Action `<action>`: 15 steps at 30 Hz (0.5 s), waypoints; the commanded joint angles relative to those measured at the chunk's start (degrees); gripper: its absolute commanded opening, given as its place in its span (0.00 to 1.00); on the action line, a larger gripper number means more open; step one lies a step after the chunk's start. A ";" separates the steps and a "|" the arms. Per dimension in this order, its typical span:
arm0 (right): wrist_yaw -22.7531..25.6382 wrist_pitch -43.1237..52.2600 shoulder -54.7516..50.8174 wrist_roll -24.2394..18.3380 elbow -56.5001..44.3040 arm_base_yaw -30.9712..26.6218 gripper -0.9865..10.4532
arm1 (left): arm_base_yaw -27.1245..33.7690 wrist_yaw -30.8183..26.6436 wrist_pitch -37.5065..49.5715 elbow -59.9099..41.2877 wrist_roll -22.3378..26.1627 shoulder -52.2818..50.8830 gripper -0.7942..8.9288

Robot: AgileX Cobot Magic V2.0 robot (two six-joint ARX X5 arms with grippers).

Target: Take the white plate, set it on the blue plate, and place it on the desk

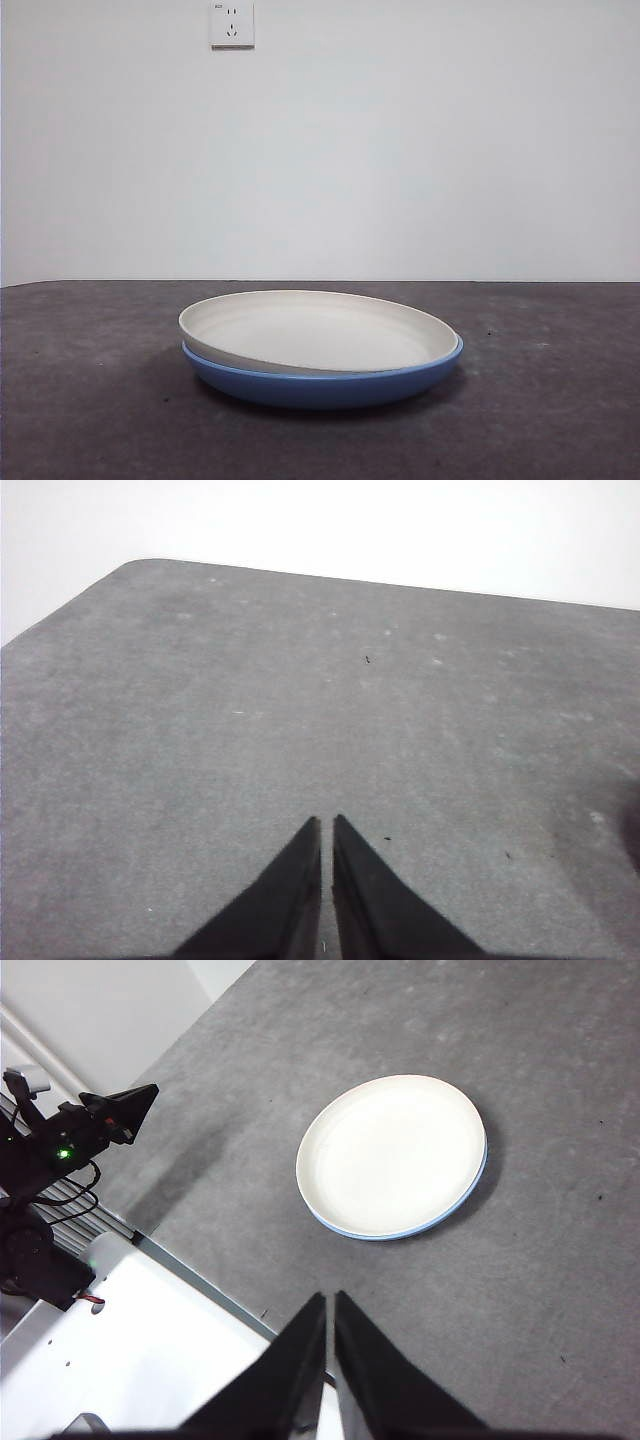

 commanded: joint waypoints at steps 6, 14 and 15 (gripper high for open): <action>-0.09 0.61 0.22 -0.33 0.74 0.24 0.09 | 0.04 -0.13 -0.35 -1.20 0.74 -0.11 0.10; -0.20 0.59 -0.09 -0.33 0.68 -0.50 0.09 | 0.04 -0.15 -0.35 -1.20 0.74 -0.11 0.10; -0.26 0.61 -0.39 -0.35 0.61 -1.07 0.09 | 0.04 -0.15 -0.35 -1.20 0.74 -0.11 0.10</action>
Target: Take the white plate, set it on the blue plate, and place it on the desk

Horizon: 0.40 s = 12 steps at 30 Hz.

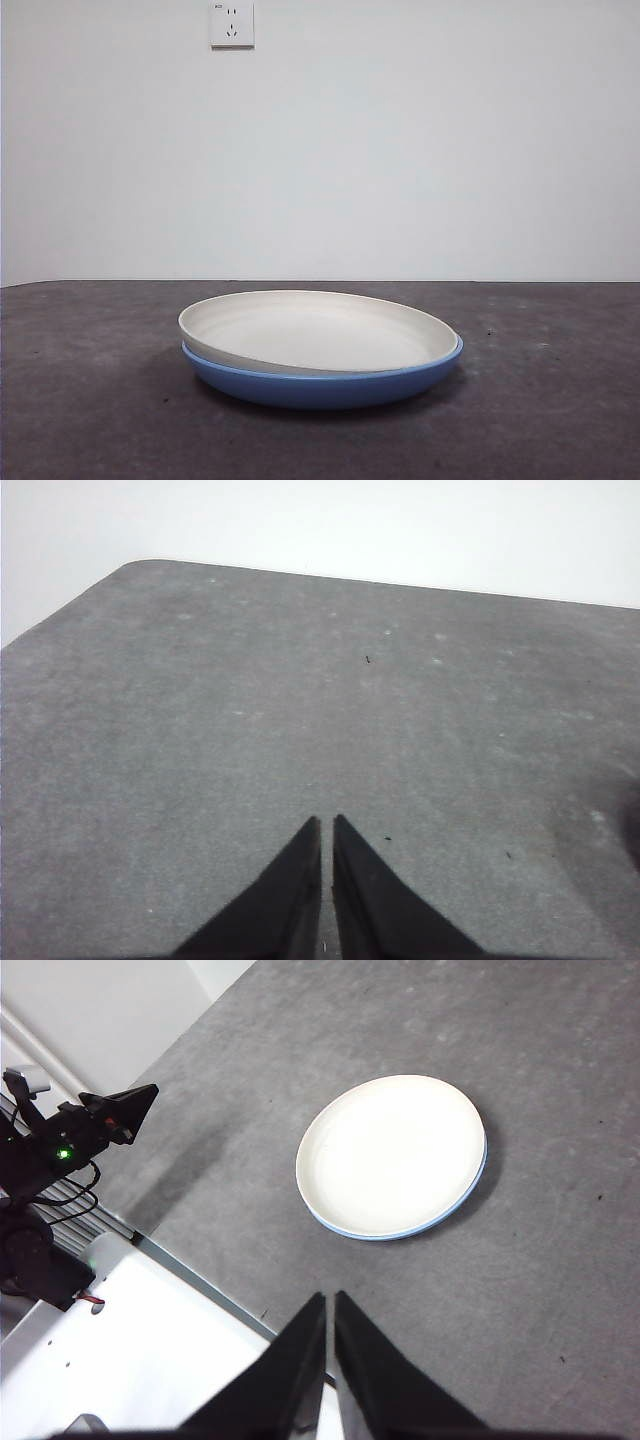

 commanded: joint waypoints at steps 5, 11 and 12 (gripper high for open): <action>1.55 11.43 -4.79 -11.30 -5.77 -7.37 0.09 | 0.04 -0.13 -0.35 -1.20 0.63 -0.11 0.10; 2.08 40.98 -12.63 -19.52 -27.06 -14.38 0.09 | 0.04 -0.15 -0.37 -1.20 0.63 -0.11 0.10; 3.30 45.70 -13.25 -20.00 -30.69 -15.10 0.09 | 0.04 -0.15 -0.37 -1.20 0.63 -0.11 0.10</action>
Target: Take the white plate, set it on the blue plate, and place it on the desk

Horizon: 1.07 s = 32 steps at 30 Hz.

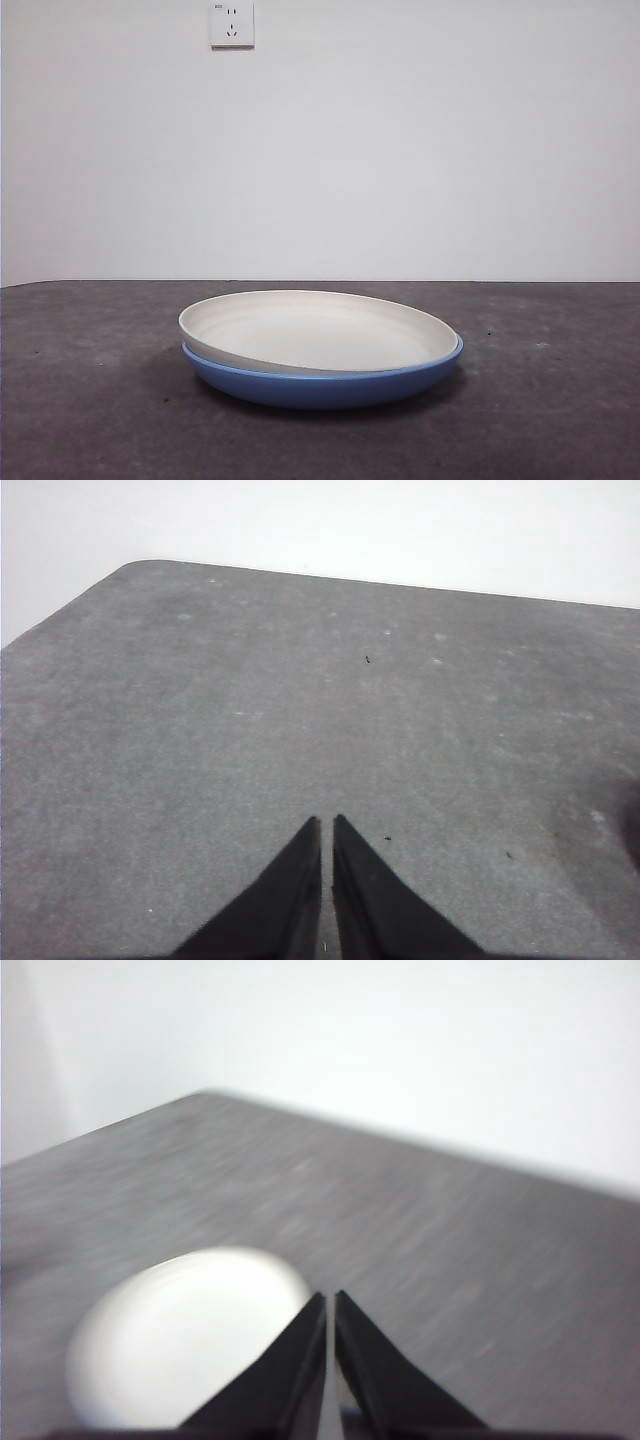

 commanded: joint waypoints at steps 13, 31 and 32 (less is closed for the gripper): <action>22.93 27.12 -6.14 0.20 -32.20 -5.73 0.09 | 0.04 -0.15 -0.37 -1.20 0.63 -0.09 0.10; 23.67 24.61 -8.85 0.33 -36.13 -8.79 0.09 | 0.04 -0.15 -0.35 -1.20 0.63 -0.09 0.10; 23.69 24.76 -8.85 0.31 -36.13 -8.79 0.09 | 0.04 -0.15 -0.37 -1.20 0.63 -0.09 0.10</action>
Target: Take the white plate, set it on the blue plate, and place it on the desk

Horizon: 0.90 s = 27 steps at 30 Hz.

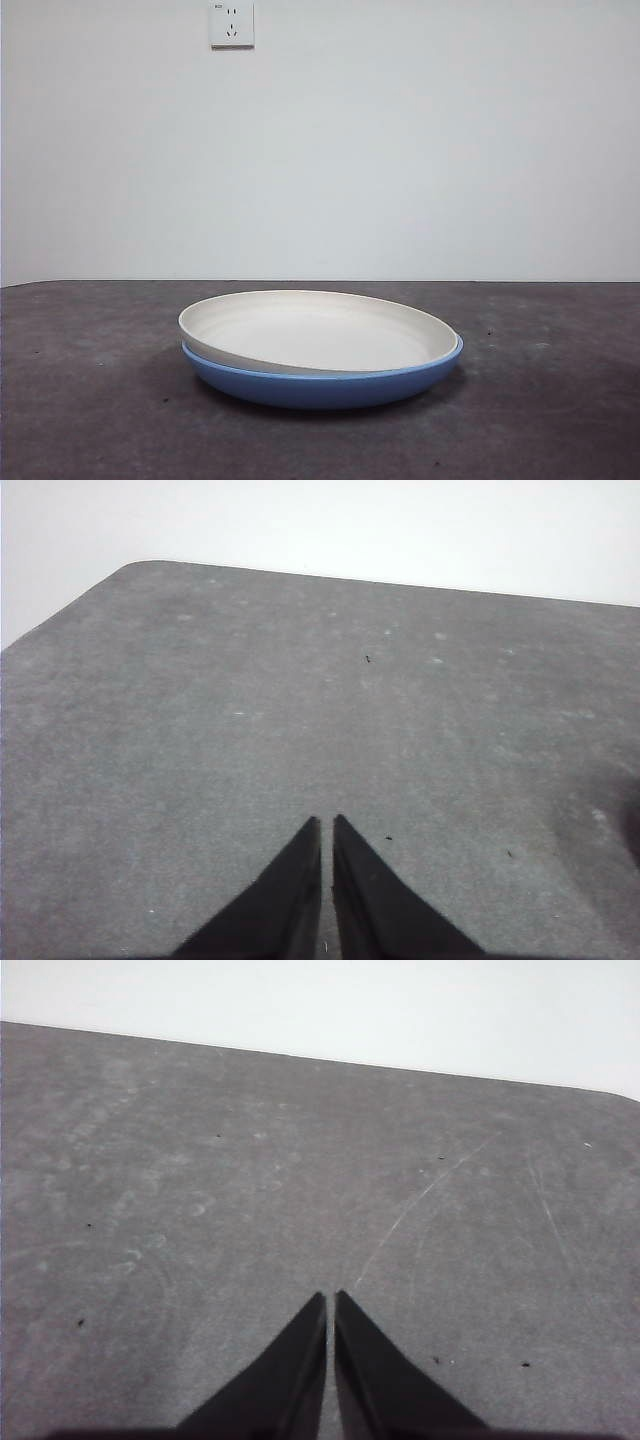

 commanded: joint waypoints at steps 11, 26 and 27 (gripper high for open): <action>0.04 1.18 -0.04 0.61 -0.31 -0.11 0.09 | 0.04 -0.15 -0.35 -1.20 0.28 -0.09 0.10; 0.04 1.18 -0.04 0.61 -0.28 -0.13 0.09 | 0.04 -0.15 -0.35 -1.20 0.28 -0.09 0.10; 0.04 1.18 -0.04 0.61 -0.31 -0.13 0.09 | 0.04 -0.15 -0.37 -1.20 0.28 -0.09 0.10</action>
